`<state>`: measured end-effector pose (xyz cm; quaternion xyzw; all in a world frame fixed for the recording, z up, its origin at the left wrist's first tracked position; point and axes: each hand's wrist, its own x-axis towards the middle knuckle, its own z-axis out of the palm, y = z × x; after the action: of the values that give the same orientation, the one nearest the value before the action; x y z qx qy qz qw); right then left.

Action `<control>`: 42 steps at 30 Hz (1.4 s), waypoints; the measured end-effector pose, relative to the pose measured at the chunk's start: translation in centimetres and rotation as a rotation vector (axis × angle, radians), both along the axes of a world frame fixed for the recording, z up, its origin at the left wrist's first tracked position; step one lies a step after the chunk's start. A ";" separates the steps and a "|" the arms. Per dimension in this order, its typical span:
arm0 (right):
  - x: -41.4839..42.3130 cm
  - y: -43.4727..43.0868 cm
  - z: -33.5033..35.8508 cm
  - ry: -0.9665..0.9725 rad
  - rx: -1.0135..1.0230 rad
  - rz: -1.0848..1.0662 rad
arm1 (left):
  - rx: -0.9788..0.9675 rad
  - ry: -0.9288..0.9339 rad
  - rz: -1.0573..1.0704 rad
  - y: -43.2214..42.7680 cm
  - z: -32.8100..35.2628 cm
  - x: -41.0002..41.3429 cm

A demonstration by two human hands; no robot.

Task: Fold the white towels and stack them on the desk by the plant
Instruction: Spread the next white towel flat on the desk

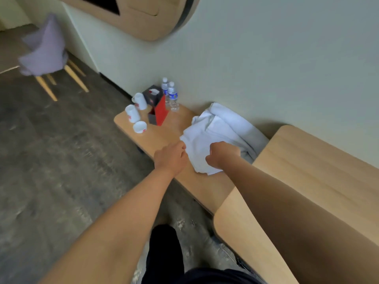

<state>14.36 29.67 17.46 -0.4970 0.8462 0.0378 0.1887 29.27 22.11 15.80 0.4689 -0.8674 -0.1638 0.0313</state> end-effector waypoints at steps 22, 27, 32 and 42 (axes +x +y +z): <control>-14.6 -11.8 -9.8 0.014 0.188 -0.605 | 0.381 0.009 -0.496 -20.7 -11.7 -23.5; -18.0 -13.7 -14.3 -0.038 0.218 -0.680 | 0.321 -0.156 -0.734 -21.6 -16.5 -28.8; -19.2 -15.1 -17.3 -0.062 0.208 -0.665 | -0.027 -0.190 -0.855 -22.1 -20.0 -31.7; -19.5 -13.7 -19.0 -0.092 0.243 -0.740 | -0.381 -0.351 -0.835 -23.9 -20.2 -35.9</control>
<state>-5.13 15.98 -1.58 -0.1334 0.9482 0.0449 0.2849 -6.61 -1.83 -4.40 0.0874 -0.9880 0.0807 -0.0987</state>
